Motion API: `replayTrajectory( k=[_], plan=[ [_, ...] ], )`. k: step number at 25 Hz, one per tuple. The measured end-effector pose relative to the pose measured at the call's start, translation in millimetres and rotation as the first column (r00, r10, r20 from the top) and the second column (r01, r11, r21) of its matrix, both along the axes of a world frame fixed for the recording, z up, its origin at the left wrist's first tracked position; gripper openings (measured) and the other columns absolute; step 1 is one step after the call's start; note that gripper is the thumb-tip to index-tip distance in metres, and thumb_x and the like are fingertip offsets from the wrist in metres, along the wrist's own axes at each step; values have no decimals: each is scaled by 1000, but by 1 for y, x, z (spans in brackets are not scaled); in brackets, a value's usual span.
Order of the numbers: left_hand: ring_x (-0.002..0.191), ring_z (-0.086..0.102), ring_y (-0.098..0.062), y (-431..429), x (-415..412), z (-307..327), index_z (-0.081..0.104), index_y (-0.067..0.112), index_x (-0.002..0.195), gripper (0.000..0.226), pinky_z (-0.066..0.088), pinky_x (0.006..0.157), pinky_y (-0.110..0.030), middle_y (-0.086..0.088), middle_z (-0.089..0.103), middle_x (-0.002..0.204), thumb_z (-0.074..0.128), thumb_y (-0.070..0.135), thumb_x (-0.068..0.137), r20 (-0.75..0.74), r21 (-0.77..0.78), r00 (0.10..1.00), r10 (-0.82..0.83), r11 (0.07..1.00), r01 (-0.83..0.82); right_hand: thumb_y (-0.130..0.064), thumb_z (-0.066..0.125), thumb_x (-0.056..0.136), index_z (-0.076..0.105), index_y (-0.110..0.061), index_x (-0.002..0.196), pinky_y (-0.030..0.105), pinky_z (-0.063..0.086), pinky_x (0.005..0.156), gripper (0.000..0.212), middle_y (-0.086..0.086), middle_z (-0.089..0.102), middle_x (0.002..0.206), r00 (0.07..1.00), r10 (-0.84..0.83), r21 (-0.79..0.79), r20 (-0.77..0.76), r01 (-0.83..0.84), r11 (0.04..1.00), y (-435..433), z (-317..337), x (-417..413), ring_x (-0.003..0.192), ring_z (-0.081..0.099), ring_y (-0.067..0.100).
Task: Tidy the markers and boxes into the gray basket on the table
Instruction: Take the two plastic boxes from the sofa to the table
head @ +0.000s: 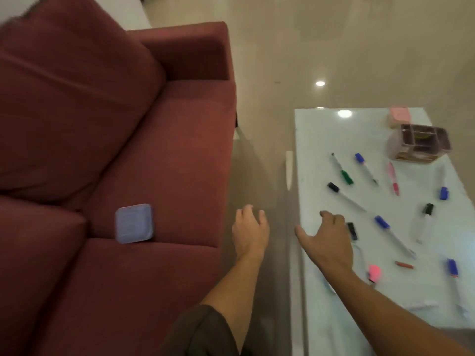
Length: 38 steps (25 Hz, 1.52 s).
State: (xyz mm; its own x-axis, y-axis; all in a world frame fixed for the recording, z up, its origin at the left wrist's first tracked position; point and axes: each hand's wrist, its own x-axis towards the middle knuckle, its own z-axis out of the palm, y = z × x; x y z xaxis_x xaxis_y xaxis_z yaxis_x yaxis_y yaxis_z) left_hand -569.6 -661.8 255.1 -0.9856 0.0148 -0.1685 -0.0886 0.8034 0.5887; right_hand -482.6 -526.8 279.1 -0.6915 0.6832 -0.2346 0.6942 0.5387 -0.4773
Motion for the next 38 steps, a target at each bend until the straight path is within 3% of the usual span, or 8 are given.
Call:
replayTrajectory(
  k=[10,15,21,26,30,33,36,38],
  plan=[
    [110,60,-30,-279,-123,21,62,13,125,33,46,96,-40,-9,59,123,53,32,99,-116,31,875,469,883,-469,-38,63,90,57,-17,132,38,51,91,47,4,55,126,809,574,-176,-127,-588,790,-269,9,-177,113,60,27],
    [121,56,-29,-342,-141,-14,55,15,136,44,43,100,-40,-11,52,137,52,39,100,8,17,839,543,839,-544,-25,60,92,53,-14,135,38,51,91,46,7,54,130,756,647,-214,-99,-651,729,-339,-31,-219,115,59,27],
    [130,50,-32,-352,-162,-60,46,18,146,55,39,106,-40,-14,47,146,52,45,99,194,14,854,483,869,-495,-21,56,92,39,-8,146,41,44,101,58,13,45,146,792,610,-193,-3,-599,777,-361,-72,-266,130,46,32],
    [118,57,-34,-343,-170,-68,57,16,132,46,43,100,-40,-15,57,131,49,47,98,140,-13,831,539,840,-543,-21,62,84,55,-10,114,35,46,89,33,12,54,124,760,647,-211,57,-625,752,-362,-73,-285,118,52,34],
    [115,60,-29,-317,-175,-45,58,20,128,55,47,97,-39,-7,62,124,47,62,94,167,170,812,559,795,-582,-31,73,75,65,-16,119,33,54,87,47,7,55,121,795,602,-254,-70,-598,760,-337,-49,-280,113,57,25],
    [97,70,-19,-269,-172,-15,65,26,115,59,56,87,-39,1,72,108,59,70,77,337,529,788,516,588,-612,-35,74,74,68,-24,109,27,54,79,37,-2,53,108,792,535,-225,-295,-602,766,-298,-10,-257,99,59,15],
    [85,72,-19,-204,-161,23,71,16,102,39,55,74,-35,-6,73,99,62,50,84,569,775,801,189,202,-598,-26,77,75,64,-24,120,26,53,84,47,-6,51,105,739,501,-199,-451,-630,751,-244,37,-224,96,58,11],
    [71,68,-19,-153,-148,62,71,11,82,37,50,68,-33,-7,68,80,48,38,93,606,795,795,-30,47,-604,-28,80,74,62,-24,126,25,51,87,56,-5,54,108,699,515,-166,-495,-659,734,-195,70,-197,100,58,11]
  ],
)
